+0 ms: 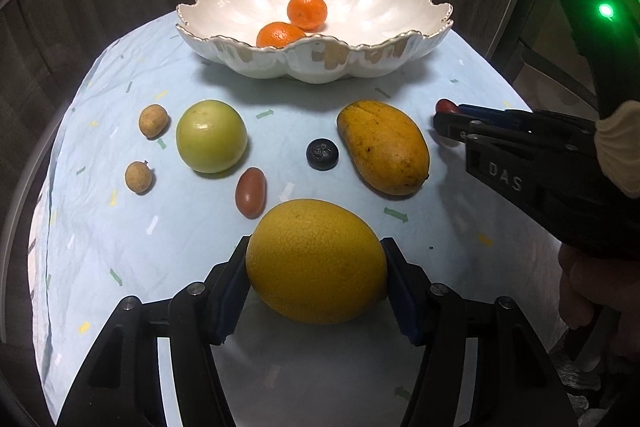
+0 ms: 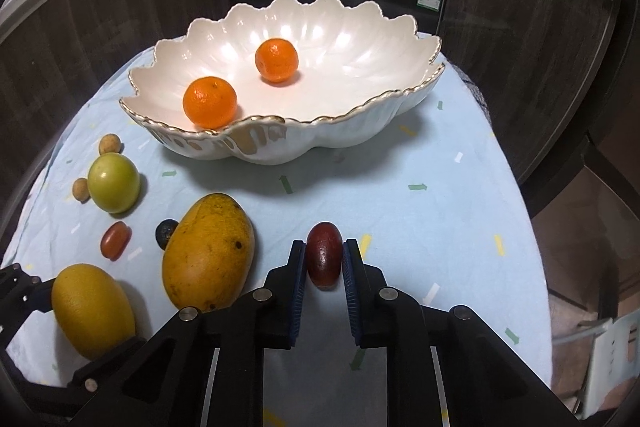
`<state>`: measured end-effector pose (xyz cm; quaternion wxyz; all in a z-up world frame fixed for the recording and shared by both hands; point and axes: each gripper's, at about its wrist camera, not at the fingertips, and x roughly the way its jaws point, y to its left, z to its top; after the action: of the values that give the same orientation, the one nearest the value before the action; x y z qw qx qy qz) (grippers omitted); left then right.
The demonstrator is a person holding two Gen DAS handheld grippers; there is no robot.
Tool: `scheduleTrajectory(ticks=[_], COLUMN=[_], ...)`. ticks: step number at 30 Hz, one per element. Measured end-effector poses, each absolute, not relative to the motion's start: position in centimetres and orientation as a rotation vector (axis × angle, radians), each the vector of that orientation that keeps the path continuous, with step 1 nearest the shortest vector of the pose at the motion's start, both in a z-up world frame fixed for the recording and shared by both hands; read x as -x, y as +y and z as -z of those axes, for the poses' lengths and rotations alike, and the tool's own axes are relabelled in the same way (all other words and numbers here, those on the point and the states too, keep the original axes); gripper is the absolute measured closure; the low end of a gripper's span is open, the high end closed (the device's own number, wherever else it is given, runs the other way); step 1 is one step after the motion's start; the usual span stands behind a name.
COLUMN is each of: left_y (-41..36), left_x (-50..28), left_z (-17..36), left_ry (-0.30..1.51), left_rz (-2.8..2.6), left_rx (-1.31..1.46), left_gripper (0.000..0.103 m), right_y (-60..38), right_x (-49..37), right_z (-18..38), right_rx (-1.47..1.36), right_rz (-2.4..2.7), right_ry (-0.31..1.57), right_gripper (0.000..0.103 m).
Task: Organize fruits
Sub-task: 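Lift the pomelo and red date and carry both over the bowl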
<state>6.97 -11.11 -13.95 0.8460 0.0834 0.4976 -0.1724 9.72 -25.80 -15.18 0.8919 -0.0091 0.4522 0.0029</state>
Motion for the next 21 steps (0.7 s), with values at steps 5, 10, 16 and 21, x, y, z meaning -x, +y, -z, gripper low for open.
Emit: scheduleTrajectory(ticks=[5,10,16,21], left_y=[-11.0,-10.8,-10.4,-10.0], left_x=[-6.9,-6.8,-6.9,-6.8], left_z=[13.1,12.2,11.4,10.8], left_ry=[1.025,1.001,0.979,0.961], left_rz=[0.363,0.357,0.352,0.346], left_rx=[-0.173,-0.161,-0.146,-0.133], left_gripper=[0.042,0.042,0.042,0.042], right_y=[-25.7,-25.4,-24.9,-24.6], right_x=[-9.0,-8.3,-7.5,-6.8], right_z=[14.3,13.1,11.9,11.1], right_rx=[0.013,0.010,0.013,0.014], right_rz=[-0.015,-0.022,-0.029,-0.031], right_ry=[0.927,0.916,0.910,0.909], right_gripper=[0.083,0.083,0.084,0.084])
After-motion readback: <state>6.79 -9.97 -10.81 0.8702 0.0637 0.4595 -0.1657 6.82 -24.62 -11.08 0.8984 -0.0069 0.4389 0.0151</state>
